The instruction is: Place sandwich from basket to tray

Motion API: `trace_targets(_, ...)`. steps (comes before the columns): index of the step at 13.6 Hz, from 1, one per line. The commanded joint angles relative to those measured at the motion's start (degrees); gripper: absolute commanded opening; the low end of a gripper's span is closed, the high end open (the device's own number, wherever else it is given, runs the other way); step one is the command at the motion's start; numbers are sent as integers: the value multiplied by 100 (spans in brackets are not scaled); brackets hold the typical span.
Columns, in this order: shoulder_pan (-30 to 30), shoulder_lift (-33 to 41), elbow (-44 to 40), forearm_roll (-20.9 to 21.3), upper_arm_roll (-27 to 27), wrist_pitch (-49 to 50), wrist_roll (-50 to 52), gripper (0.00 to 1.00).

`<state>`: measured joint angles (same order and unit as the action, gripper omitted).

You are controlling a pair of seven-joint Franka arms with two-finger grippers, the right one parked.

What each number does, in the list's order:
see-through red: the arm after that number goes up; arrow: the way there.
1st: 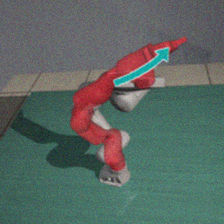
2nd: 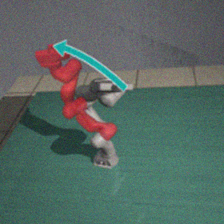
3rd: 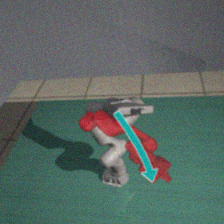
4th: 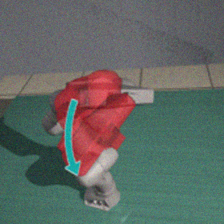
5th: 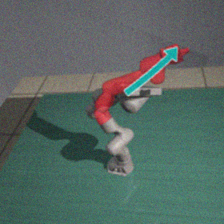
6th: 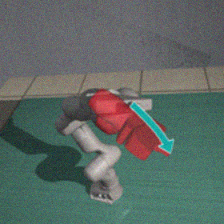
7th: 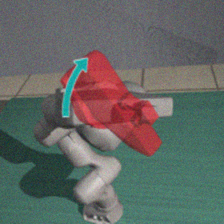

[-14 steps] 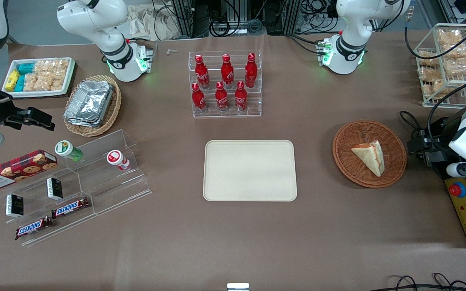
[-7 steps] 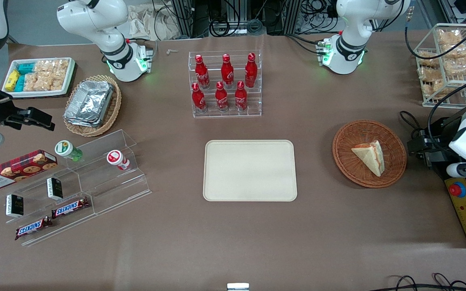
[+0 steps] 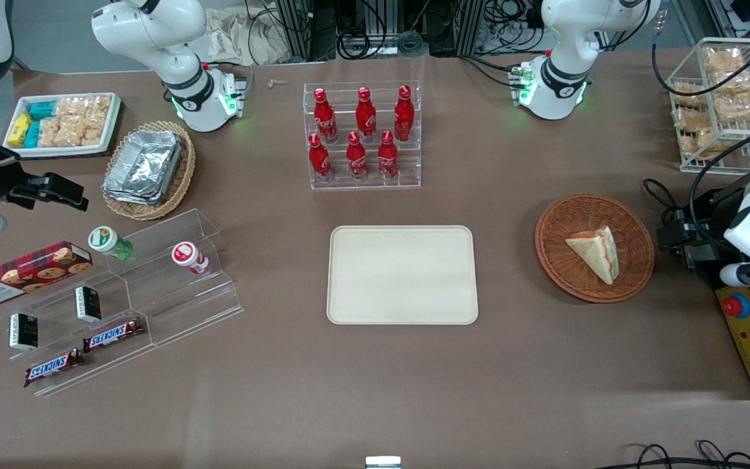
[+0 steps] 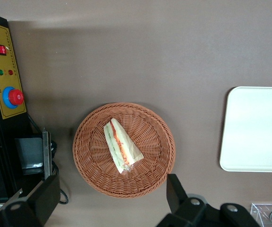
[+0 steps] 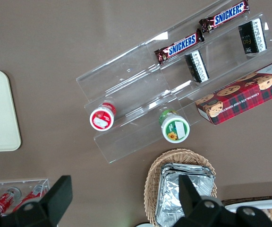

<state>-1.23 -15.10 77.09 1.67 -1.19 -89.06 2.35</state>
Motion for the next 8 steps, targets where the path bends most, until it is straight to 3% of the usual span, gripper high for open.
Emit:
trace_targets(1,-44,-19,-124,-8,5,46,133,100)
trace_targets(8,-9,148,244,70,31,99,116,100)
